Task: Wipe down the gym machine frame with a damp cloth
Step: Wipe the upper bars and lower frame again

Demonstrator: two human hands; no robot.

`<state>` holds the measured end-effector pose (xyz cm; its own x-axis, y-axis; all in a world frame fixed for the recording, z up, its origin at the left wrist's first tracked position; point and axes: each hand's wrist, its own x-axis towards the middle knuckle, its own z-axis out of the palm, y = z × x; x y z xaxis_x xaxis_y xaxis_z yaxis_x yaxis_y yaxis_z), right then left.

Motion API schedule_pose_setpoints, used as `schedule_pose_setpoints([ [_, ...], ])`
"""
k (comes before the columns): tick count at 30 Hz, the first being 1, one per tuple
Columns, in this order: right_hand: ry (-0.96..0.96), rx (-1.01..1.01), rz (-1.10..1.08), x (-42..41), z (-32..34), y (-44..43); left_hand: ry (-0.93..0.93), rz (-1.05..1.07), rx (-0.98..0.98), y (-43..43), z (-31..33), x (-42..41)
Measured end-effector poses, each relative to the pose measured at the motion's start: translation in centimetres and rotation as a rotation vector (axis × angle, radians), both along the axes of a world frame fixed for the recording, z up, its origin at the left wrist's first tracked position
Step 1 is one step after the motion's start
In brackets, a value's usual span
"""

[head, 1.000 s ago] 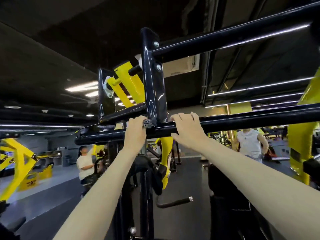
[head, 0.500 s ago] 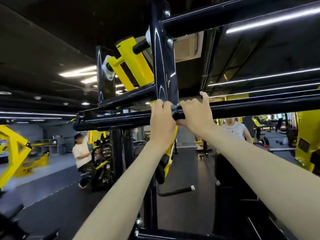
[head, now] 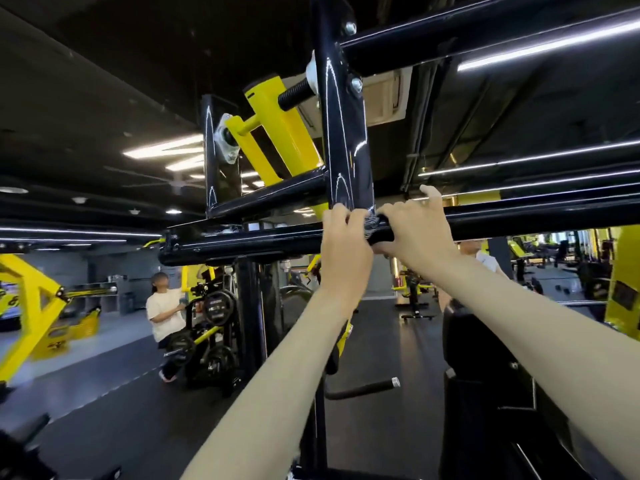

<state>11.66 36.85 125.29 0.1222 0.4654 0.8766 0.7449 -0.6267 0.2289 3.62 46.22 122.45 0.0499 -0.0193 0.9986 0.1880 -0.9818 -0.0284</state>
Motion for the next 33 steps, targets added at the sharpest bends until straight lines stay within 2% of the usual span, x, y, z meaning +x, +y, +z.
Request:
schedule_pose_setpoints([
  [3,-0.016,0.006,-0.017,0.1,0.0,0.2,0.046,0.057,0.053,3.6,-0.1,-2.1],
  [7,-0.020,-0.022,-0.034,-0.3,-0.3,0.4,-0.199,0.170,-0.431,11.2,0.4,-7.7],
  [9,-0.028,-0.014,-0.018,-0.2,-0.3,0.3,-0.290,0.152,-0.551,12.0,1.0,-8.2],
  [14,-0.036,-0.011,-0.028,0.1,-0.1,0.1,-0.083,-0.004,-0.327,3.6,-0.2,-3.0],
  [17,-0.010,-0.026,-0.029,0.0,-0.1,0.2,0.020,-0.012,-0.245,4.4,-0.1,-3.9],
  [18,-0.005,-0.026,-0.030,0.0,-0.1,0.3,0.024,0.017,-0.274,5.8,0.0,-5.1],
  [21,0.006,-0.030,-0.031,-0.3,-0.1,0.5,-0.163,0.185,-0.548,11.1,0.1,-9.6],
  [23,-0.005,-0.036,-0.052,-0.5,-0.2,0.5,-0.221,0.237,-0.639,12.5,0.2,-10.7],
  [29,-0.050,-0.069,-0.065,-1.1,-0.3,0.3,-0.090,0.100,-0.441,5.3,0.3,-5.0],
  [33,-0.147,0.039,-0.129,0.1,-2.8,-1.4,-0.147,0.059,-0.401,0.3,0.2,-0.6],
])
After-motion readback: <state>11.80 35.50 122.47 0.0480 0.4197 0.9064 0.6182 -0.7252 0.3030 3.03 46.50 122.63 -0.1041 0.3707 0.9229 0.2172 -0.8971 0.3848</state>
